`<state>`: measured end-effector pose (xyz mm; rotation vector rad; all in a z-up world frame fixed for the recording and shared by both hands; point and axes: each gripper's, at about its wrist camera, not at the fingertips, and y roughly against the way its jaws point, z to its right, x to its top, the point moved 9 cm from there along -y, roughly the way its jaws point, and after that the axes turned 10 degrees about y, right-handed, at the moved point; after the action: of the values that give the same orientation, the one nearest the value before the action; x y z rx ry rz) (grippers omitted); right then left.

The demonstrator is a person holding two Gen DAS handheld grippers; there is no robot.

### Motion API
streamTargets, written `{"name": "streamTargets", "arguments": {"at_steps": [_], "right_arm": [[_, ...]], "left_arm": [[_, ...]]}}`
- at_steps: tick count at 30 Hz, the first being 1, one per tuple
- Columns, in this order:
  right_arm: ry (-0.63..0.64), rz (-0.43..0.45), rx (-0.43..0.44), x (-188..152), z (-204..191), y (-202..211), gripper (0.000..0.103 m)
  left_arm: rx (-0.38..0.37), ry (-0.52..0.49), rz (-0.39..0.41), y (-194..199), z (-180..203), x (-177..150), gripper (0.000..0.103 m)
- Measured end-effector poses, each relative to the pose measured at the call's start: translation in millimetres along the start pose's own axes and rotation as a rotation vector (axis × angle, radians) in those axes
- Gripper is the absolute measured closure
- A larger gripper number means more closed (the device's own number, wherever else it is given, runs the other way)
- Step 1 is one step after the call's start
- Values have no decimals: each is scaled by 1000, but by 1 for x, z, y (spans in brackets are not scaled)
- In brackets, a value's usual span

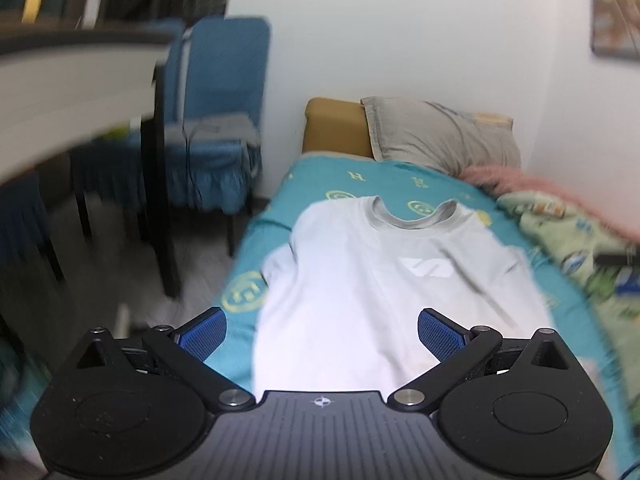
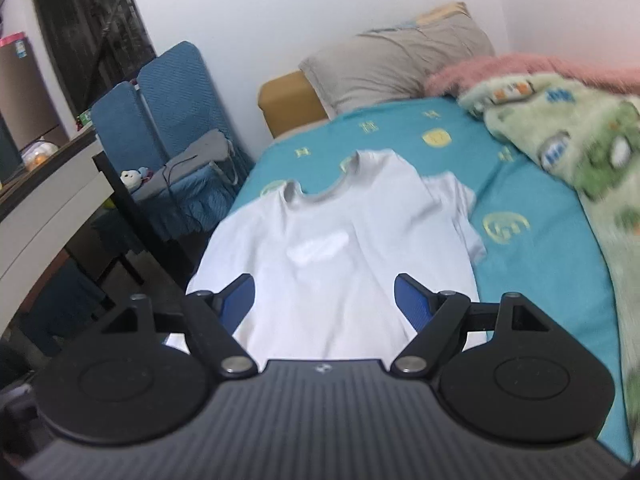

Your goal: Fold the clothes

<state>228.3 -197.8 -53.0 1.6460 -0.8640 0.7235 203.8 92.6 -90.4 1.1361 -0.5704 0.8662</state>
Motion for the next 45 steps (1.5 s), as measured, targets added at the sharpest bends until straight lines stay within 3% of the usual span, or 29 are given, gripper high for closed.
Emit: {"name": "streamTargets", "arguments": {"at_steps": [4, 10, 15, 17, 22, 26, 29, 31, 33, 34, 35, 37, 39, 42, 45], "right_arm": [[-54, -17, 41, -14, 4, 8, 25], [-137, -24, 55, -21, 18, -7, 25], [-180, -33, 46, -23, 28, -27, 25], [-185, -32, 44, -22, 31, -34, 25], [-220, -44, 31, -22, 49, -50, 25], [-266, -72, 13, -25, 61, -64, 23], [-307, -74, 70, -29, 59, -66, 23], [-295, -81, 78, -31, 56, -67, 23], [-304, -91, 74, -34, 57, -68, 23], [-314, -95, 75, -35, 57, -69, 23], [-323, -97, 75, -36, 58, -69, 23], [-333, -91, 66, -36, 61, -67, 23], [-341, -83, 53, -36, 64, -64, 23], [-364, -77, 27, -38, 71, -61, 23], [-395, -69, 1, -40, 81, -59, 23]], "left_arm": [[-19, 119, -47, -19, -18, 0, 2], [8, 244, -100, -86, -56, 12, 6], [65, 283, -113, -153, -83, 31, 9], [32, 302, -130, -181, -85, 40, 17], [31, 305, -122, -236, -82, 56, 17], [37, 316, -134, -263, -81, 55, 29], [53, 316, -146, -275, -83, 51, 38], [84, 279, -149, -279, -83, 50, 46], [80, 238, -147, -278, -79, 52, 65], [81, 219, -146, -276, -74, 54, 82], [82, 199, -145, -274, -70, 57, 88], [119, 113, -118, -268, -55, 66, 90], [156, -69, -76, -260, -25, 74, 91], [108, -346, -18, -242, 41, 69, 91], [-16, -523, -53, -234, 105, 36, 91]]}}
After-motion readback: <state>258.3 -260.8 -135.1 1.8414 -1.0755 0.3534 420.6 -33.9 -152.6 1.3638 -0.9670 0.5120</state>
